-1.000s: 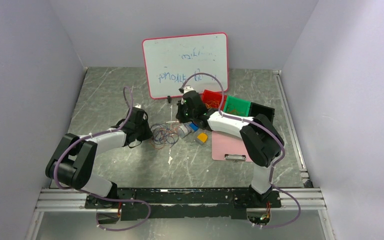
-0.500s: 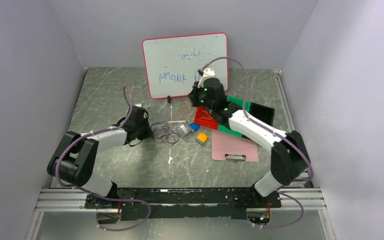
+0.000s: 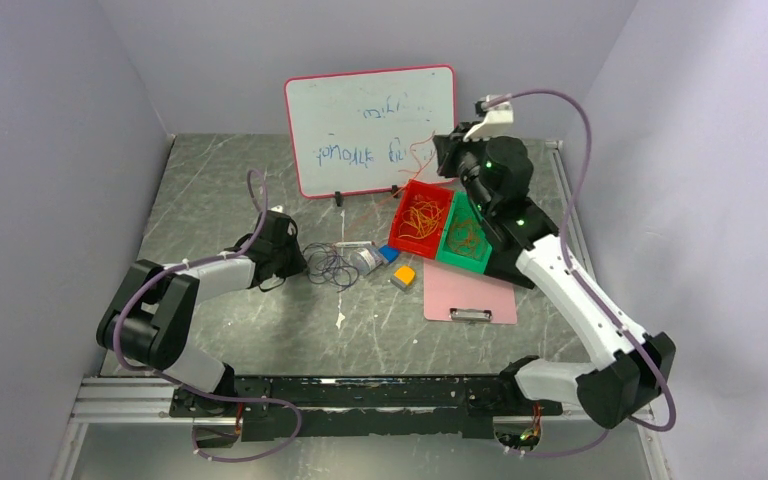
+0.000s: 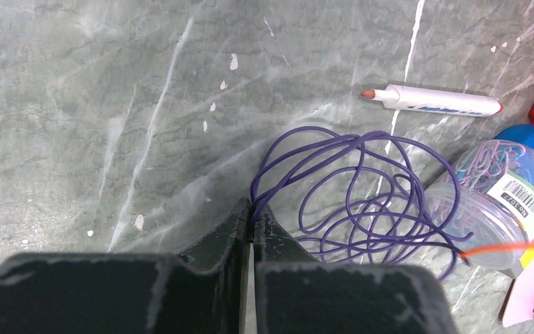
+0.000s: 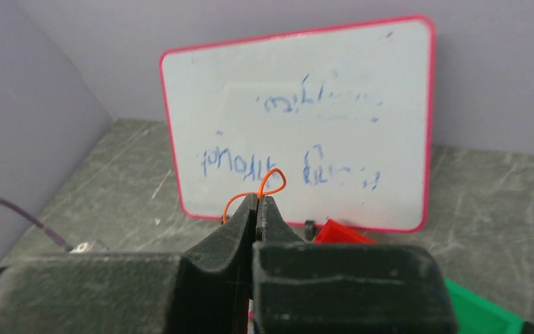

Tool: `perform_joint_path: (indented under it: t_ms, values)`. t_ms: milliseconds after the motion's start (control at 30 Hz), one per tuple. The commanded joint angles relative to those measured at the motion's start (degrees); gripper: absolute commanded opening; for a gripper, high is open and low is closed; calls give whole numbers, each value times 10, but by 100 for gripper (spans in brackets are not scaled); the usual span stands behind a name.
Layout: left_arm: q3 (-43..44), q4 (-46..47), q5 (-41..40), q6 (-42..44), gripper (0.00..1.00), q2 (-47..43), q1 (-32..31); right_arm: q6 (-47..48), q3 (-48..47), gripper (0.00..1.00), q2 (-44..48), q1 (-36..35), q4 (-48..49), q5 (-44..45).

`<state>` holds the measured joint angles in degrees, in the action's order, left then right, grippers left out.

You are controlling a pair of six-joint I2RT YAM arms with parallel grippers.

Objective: Untangle the cables

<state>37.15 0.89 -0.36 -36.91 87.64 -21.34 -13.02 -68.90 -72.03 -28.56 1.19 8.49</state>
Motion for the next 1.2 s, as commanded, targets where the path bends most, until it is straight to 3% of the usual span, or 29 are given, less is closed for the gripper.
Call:
perform_joint_path:
  t_ms: [0,500,733,1167]
  values:
    - [-8,-39,-17,4,7,25,6,48,-32,0,41,20,-15,54]
    - [0,-39,-12,6,7,29,20,127,-38,0,108,22,-14,152]
    - [22,-69,-18,16,7,-5,24,118,-11,0,96,23,-36,247]
    - [76,-103,-30,43,7,-14,25,94,57,0,76,38,-34,278]
